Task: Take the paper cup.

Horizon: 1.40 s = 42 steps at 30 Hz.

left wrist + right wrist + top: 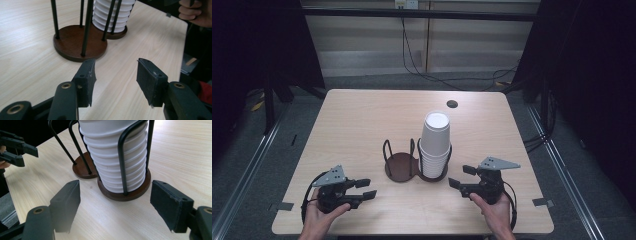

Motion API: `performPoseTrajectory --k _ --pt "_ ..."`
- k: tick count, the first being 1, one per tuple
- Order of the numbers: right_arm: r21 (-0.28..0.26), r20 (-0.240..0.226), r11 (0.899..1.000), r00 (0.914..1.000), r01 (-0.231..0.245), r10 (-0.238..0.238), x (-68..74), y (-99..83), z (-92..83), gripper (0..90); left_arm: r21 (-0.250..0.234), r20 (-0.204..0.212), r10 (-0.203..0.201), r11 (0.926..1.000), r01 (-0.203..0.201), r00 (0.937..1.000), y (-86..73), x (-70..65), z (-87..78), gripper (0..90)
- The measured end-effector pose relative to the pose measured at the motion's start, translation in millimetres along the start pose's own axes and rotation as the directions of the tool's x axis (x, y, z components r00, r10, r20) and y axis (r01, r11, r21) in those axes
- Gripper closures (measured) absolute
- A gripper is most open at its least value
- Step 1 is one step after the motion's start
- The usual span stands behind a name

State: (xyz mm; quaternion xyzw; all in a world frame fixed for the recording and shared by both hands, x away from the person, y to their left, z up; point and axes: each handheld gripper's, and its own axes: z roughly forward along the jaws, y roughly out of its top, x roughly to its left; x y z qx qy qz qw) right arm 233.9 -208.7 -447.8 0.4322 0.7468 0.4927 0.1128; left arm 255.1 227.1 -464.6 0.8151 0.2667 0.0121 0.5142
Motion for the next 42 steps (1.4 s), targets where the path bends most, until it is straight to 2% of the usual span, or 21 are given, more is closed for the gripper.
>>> performPoseTrajectory --k 4,6,8,11,13,18,20,25,30,34,42 --pt "-0.004 -0.018 1.000 0.9998 0.005 -0.006 1.5 4.6 -2.1 22.4 -0.011 0.010 -0.001 0.9999 0.002 0.9999 1.0 0.3 -0.5 47.6" --pt "-0.007 -0.027 1.000 0.9996 0.001 -0.001 2.0 7.6 -3.7 22.1 -0.020 0.007 -0.013 0.9997 0.013 0.9999 1.2 0.4 -1.3 46.2" --pt "-0.010 -0.034 1.000 0.9993 0.017 -0.017 3.4 10.8 -5.6 22.1 -0.020 0.014 -0.028 0.9994 0.028 0.9995 1.1 0.9 -1.3 45.5" --pt "-0.009 -0.045 1.000 0.9988 0.020 -0.020 3.3 12.8 -6.6 21.9 -0.005 0.006 -0.006 1.0000 0.006 1.0000 1.2 0.2 -0.7 45.3" --pt "-0.003 -0.046 1.000 0.9987 0.021 -0.021 3.7 13.6 -6.1 21.1 -0.006 0.019 -0.005 1.0000 0.005 0.9998 1.6 -1.2 -0.1 45.0" --pt "-0.001 -0.062 0.999 0.9974 0.038 -0.038 5.7 20.8 -6.6 20.2 0.035 -0.003 0.004 0.9994 -0.004 1.0000 2.3 -6.5 0.8 33.7" --pt "-0.004 -0.064 0.999 0.9972 0.040 -0.040 6.0 24.4 -7.6 19.6 0.039 0.002 -0.009 0.9992 0.009 1.0000 1.4 -6.9 0.5 27.6" --pt "-0.002 -0.084 0.999 0.9951 0.051 -0.051 6.6 33.4 -9.4 16.7 0.045 -0.033 -0.003 0.9990 0.004 0.9995 0.1 -7.9 1.6 23.1" --pt "0.003 -0.096 0.998 0.9936 0.060 -0.059 7.0 43.8 -10.4 14.8 0.052 -0.018 -0.015 0.9985 0.016 0.9997 -0.6 -7.5 2.3 16.7" --pt "0.002 -0.104 0.998 0.9925 0.065 -0.064 6.9 49.3 -10.3 14.9 0.053 0.005 -0.020 0.9984 0.020 0.9998 -0.9 -6.5 2.0 16.1" --pt "-0.011 -0.109 0.997 0.9914 0.071 -0.072 5.7 63.8 -14.0 14.8 0.061 -0.007 -0.020 0.9980 0.021 0.9998 -1.0 -6.4 2.8 16.1"
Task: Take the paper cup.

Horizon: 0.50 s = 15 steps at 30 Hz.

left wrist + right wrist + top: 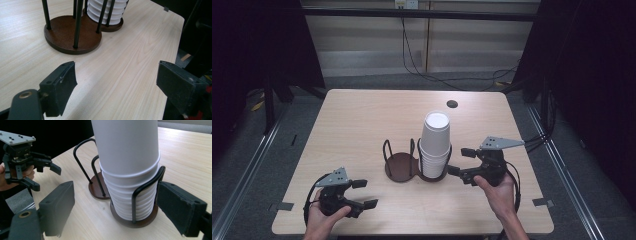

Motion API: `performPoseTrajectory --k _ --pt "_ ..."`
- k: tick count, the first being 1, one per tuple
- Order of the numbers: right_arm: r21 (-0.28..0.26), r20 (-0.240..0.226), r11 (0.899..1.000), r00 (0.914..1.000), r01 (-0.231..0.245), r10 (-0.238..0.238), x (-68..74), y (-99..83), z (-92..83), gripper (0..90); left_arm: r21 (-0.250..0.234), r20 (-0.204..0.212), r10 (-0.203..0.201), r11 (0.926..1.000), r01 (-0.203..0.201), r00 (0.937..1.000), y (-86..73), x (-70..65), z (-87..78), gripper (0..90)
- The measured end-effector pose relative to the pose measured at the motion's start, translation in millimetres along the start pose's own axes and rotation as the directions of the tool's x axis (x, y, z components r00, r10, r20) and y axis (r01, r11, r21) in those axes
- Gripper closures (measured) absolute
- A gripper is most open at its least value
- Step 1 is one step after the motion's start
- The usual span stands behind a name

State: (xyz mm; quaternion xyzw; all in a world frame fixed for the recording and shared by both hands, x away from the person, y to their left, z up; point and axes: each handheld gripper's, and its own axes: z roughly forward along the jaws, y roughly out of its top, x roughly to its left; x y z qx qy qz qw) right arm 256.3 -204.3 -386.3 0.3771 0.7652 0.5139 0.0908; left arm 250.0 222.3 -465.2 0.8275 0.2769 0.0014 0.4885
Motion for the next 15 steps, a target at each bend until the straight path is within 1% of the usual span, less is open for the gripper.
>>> performPoseTrajectory --k 1,2,6,9,10,12,13,15 --pt "0.002 0.002 1.000 1.0000 0.003 -0.003 0.4 2.2 -0.5 14.9 -0.002 -0.001 -0.004 1.0000 0.004 1.0000 -0.1 -0.3 0.1 16.1" --pt "0.010 0.008 1.000 1.0000 -0.001 0.000 0.5 3.9 -0.5 14.9 0.002 0.001 0.001 1.0000 -0.001 1.0000 -0.3 -0.5 -0.3 16.1" --pt "0.031 0.010 0.999 0.9998 0.016 -0.016 1.4 9.9 0.9 14.9 -0.006 0.015 0.010 0.9999 -0.010 0.9998 -0.3 -0.4 -1.4 16.1" --pt "0.023 0.005 1.000 0.9999 0.017 -0.017 0.0 15.4 0.9 14.8 -0.007 0.020 0.009 0.9999 -0.009 0.9998 -0.3 -1.1 -1.6 16.2" --pt "0.018 0.008 1.000 0.9998 0.017 -0.018 -0.5 17.0 0.9 14.9 -0.002 0.014 0.022 0.9998 -0.022 0.9997 -0.2 -1.9 -1.6 16.3" --pt "0.022 0.000 1.000 0.9999 0.015 -0.015 -2.8 21.6 1.8 14.9 0.011 0.011 0.032 0.9994 -0.032 0.9994 0.0 -3.6 -0.8 16.6" --pt "0.025 -0.002 1.000 0.9999 0.016 -0.016 -3.6 24.1 2.3 14.8 0.013 0.018 0.038 0.9992 -0.038 0.9991 0.1 -3.7 -0.5 16.6" --pt "0.028 -0.001 0.999 0.9997 0.026 -0.026 -4.4 29.4 3.2 14.6 0.010 0.018 0.039 0.9992 -0.040 0.9991 0.1 -3.8 -0.5 16.6"
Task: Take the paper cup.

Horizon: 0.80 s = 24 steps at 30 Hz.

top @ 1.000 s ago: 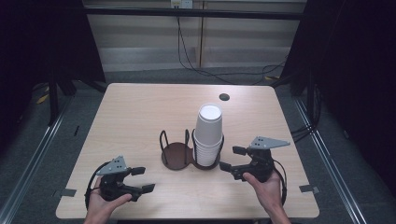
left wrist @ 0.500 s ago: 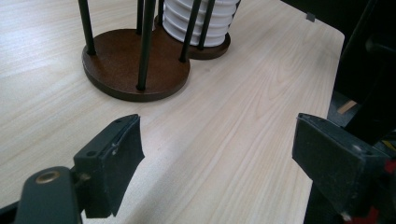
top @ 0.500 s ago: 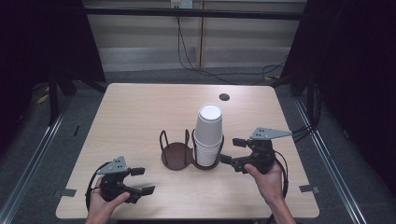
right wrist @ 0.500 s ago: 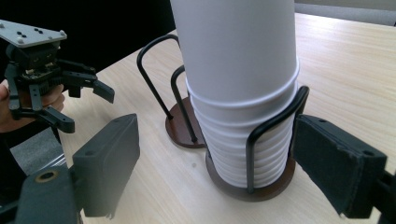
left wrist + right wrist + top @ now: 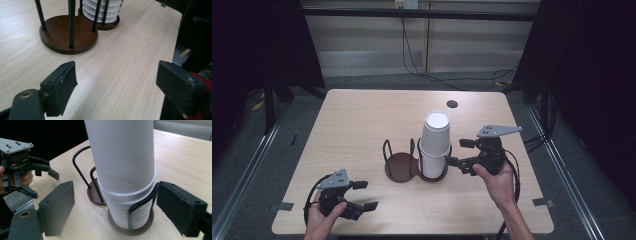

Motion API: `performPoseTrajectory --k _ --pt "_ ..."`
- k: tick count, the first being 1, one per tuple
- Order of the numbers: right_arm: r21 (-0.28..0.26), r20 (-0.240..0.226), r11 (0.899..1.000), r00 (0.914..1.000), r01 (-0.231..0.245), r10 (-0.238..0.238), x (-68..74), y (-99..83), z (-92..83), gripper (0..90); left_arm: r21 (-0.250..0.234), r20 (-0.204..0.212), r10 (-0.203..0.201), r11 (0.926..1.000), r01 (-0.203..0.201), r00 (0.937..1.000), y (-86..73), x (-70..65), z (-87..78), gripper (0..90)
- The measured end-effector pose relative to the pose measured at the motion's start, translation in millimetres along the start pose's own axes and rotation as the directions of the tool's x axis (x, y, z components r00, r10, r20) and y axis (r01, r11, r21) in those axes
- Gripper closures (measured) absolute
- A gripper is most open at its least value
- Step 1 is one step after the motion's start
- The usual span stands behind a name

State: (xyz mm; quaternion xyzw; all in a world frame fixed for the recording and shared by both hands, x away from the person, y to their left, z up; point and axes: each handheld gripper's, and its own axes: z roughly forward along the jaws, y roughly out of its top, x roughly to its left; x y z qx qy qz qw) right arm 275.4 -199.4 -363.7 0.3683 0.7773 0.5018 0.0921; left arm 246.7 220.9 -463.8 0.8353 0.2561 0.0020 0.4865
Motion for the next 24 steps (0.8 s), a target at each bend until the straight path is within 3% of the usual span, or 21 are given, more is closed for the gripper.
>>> performPoseTrajectory --k 13,24 --pt "0.036 -0.038 0.999 0.9992 0.013 -0.011 -1.6 28.5 7.5 14.9 0.002 0.002 -0.016 0.9999 0.016 0.9999 -0.4 2.1 0.4 16.6" --pt "0.050 -0.025 0.999 0.9994 0.023 -0.021 -5.4 48.0 14.0 14.8 0.002 0.005 -0.021 0.9998 0.021 0.9998 -0.7 3.0 0.4 16.7"
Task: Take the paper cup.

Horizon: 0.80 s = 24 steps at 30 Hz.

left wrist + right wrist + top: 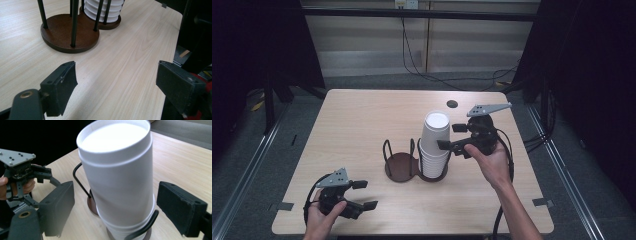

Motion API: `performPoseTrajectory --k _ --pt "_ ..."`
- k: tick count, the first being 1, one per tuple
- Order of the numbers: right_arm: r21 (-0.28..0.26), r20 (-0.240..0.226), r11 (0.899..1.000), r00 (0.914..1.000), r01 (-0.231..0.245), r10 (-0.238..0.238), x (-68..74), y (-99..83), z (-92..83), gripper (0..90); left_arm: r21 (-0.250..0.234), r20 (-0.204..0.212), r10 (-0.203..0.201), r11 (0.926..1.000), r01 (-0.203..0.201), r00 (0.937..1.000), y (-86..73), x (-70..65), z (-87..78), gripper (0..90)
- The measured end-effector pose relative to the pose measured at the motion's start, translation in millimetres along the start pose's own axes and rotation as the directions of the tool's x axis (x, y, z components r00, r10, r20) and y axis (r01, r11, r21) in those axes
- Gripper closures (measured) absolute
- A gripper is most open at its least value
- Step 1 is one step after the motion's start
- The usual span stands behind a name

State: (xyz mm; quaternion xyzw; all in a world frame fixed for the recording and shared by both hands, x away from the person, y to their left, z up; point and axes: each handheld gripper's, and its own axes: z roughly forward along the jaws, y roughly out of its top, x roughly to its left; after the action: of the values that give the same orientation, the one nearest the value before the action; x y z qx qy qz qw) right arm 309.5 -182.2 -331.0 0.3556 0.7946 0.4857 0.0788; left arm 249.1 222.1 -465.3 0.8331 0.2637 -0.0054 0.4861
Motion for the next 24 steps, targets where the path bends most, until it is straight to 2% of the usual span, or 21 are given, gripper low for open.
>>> performPoseTrajectory --k 4,8,14,17,24 --pt "0.007 -0.006 1.000 1.0000 0.002 -0.002 -1.0 7.5 1.6 14.8 0.002 -0.002 0.000 1.0000 0.000 1.0000 0.0 0.2 0.3 16.8" --pt "0.043 -0.022 0.999 0.9996 0.018 -0.017 -1.1 16.6 7.7 14.9 0.010 0.002 -0.001 0.9999 0.001 1.0000 -0.2 -0.2 1.0 17.2" --pt "0.062 0.002 0.998 0.9995 0.033 -0.033 0.1 29.0 13.3 14.9 0.010 0.003 0.001 0.9999 -0.001 1.0000 -0.2 0.4 0.1 17.2" --pt "0.081 -0.010 0.996 0.9992 0.039 -0.038 0.4 35.1 15.6 16.7 0.011 0.004 0.002 0.9999 -0.002 1.0000 -0.3 0.4 0.0 17.2" --pt "0.127 -0.004 0.990 0.9980 0.063 -0.062 0.4 42.6 22.2 17.0 0.015 0.006 0.001 0.9999 -0.001 1.0000 -0.2 0.2 0.9 17.2"
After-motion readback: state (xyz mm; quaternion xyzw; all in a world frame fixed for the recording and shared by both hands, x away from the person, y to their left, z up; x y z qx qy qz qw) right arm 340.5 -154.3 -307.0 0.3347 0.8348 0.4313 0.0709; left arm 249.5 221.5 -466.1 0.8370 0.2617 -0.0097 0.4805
